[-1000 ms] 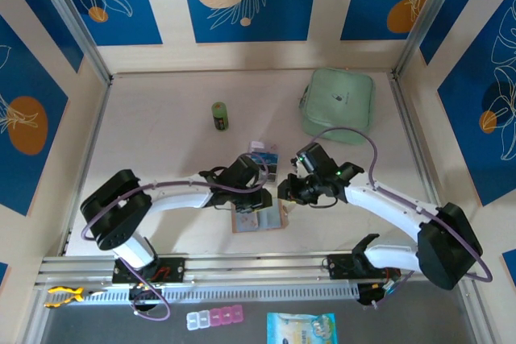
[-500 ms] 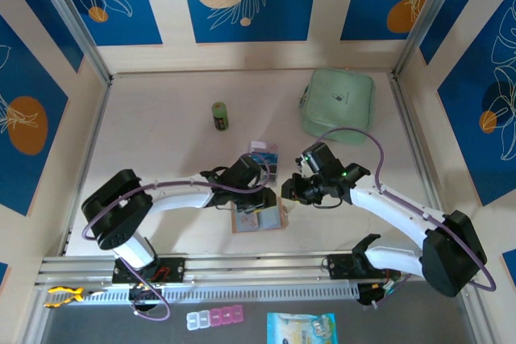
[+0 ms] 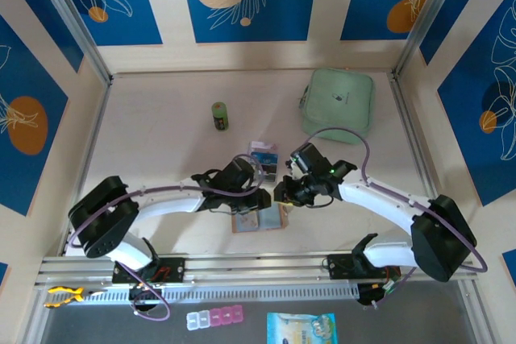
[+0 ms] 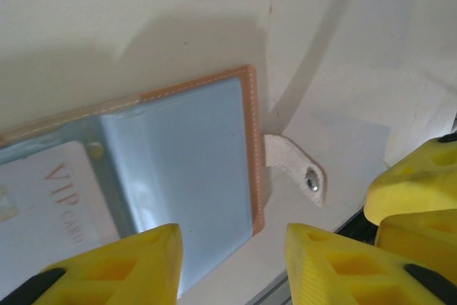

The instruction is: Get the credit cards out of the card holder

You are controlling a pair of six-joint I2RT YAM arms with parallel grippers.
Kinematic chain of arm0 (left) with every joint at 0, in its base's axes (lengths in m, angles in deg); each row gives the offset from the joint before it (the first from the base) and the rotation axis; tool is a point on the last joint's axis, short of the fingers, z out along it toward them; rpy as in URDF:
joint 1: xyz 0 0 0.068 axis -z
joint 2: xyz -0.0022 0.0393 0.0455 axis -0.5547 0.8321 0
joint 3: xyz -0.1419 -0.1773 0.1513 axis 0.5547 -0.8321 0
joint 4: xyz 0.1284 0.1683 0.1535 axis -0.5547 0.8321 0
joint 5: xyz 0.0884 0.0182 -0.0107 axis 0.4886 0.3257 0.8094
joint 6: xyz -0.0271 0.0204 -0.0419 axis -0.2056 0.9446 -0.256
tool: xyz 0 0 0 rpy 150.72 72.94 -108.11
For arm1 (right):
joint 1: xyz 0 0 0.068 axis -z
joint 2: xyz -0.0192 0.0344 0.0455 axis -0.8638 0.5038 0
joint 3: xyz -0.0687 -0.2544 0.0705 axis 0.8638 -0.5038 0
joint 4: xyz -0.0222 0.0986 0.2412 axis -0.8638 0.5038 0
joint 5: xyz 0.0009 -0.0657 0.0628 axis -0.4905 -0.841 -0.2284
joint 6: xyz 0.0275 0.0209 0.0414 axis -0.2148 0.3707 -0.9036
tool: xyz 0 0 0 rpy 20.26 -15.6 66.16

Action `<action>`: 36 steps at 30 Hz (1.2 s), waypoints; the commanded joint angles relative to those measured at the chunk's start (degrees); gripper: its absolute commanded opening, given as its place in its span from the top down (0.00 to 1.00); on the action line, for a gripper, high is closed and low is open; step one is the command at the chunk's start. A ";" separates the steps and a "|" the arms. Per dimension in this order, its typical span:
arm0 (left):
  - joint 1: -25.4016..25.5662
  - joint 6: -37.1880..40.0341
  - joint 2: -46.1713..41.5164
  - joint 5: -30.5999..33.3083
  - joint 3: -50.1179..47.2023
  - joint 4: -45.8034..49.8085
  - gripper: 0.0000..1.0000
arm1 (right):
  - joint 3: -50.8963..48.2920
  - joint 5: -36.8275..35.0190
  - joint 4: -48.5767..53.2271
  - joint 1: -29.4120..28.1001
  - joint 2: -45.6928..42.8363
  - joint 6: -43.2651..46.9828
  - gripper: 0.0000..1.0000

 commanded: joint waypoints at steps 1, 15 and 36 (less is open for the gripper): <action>-0.95 0.56 -3.44 1.61 -2.80 1.06 0.66 | 2.21 0.70 -0.95 -1.76 2.39 -0.94 0.75; -3.81 1.26 -11.39 5.88 -11.98 6.32 0.83 | 7.61 -0.05 -4.67 -8.31 14.46 -2.17 0.76; -5.17 1.58 -9.37 5.35 -13.91 5.11 0.85 | 9.11 0.74 -7.53 -10.46 22.69 -1.69 0.84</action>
